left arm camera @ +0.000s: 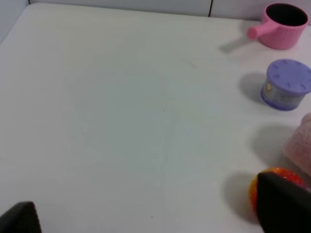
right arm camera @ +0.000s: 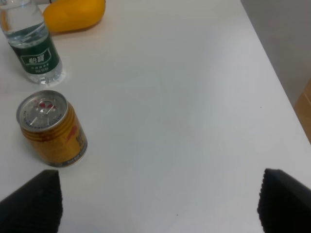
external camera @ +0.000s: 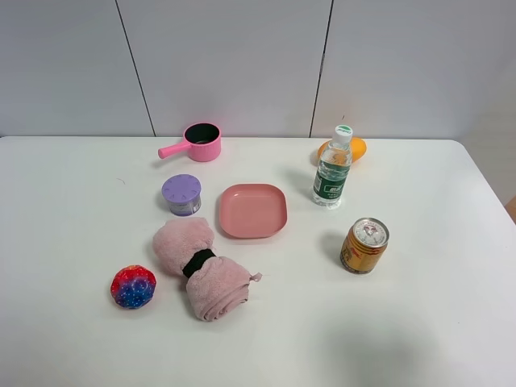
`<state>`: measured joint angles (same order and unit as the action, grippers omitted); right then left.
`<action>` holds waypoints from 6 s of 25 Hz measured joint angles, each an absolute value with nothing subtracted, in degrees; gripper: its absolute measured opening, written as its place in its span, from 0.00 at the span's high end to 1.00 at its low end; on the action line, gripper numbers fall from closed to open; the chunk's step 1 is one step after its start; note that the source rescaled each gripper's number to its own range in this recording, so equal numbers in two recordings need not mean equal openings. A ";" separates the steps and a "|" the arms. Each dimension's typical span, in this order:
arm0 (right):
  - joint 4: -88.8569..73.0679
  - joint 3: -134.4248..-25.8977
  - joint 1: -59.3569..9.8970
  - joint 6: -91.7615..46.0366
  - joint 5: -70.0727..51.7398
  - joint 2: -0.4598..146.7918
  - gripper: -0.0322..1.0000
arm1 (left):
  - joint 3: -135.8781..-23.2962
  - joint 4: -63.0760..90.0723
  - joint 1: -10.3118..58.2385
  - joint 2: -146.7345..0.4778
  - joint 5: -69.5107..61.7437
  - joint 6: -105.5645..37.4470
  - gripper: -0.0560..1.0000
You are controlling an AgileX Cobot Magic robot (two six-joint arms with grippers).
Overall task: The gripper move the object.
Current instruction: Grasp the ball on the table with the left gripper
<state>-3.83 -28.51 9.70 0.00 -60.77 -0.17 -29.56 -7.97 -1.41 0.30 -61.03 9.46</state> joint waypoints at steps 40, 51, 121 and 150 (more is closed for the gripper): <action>-3.83 -28.51 9.70 0.00 -60.77 -0.17 0.00 | -35.28 -13.72 -0.74 -9.10 -60.12 6.88 0.00; -3.83 -28.51 9.70 0.00 -60.77 -0.17 0.00 | -46.97 -5.92 -0.68 -42.19 -68.82 0.48 0.00; -3.83 -28.51 9.70 0.00 -60.77 -0.17 0.00 | -38.29 -1.47 28.15 -89.34 -30.82 -2.88 0.00; -3.83 -28.51 9.70 0.00 -60.77 -0.17 0.00 | -38.46 1.05 28.15 -94.11 -29.97 -3.78 0.94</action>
<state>-3.83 -28.51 9.70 0.00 -60.77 -0.17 -38.46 1.05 28.15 -94.11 -29.97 -3.78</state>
